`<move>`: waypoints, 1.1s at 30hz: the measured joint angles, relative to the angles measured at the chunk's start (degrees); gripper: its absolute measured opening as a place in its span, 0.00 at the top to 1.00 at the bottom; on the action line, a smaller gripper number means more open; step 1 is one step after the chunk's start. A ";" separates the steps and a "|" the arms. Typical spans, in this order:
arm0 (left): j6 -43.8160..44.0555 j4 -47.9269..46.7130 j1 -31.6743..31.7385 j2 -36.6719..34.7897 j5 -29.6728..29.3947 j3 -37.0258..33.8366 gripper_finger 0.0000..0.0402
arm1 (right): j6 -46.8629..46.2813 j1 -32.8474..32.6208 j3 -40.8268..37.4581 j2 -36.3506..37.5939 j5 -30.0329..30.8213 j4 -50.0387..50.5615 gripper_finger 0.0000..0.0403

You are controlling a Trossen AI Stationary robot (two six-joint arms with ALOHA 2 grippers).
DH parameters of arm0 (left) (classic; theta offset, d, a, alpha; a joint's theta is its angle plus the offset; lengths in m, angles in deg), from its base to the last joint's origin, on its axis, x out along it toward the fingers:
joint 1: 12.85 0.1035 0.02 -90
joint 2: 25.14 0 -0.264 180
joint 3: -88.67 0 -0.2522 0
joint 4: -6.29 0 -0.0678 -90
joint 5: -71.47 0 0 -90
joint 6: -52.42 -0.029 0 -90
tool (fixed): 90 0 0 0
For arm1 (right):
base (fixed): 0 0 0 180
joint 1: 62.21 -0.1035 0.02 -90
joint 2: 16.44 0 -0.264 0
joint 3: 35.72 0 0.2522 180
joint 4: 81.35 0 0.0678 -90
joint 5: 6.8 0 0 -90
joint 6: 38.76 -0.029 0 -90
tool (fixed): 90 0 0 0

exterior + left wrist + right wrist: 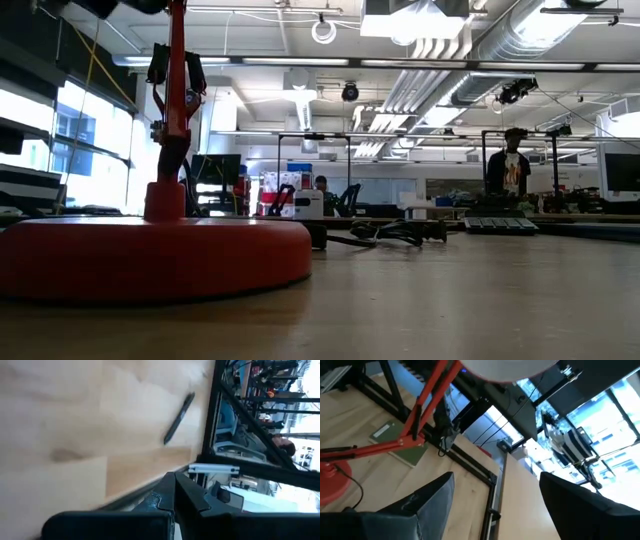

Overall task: Screw lightbulb
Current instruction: Insert the white lightbulb into the red lamp

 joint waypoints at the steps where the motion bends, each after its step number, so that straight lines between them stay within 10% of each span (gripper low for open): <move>1: 0.13 -0.26 0.00 0.71 0.06 1.10 1.00 | 0.00 -0.07 0.00 0.12 -0.09 -0.05 0.29; 18: -1.75 -43.44 -2.83 1.38 12.52 5.58 1.00 | -19.02 -10.60 0.02 0.38 15.58 -8.02 0.29; 33: -2.82 -55.45 -1.33 2.15 9.13 5.76 1.00 | -20.05 -17.11 0.02 0.38 22.19 -9.33 0.29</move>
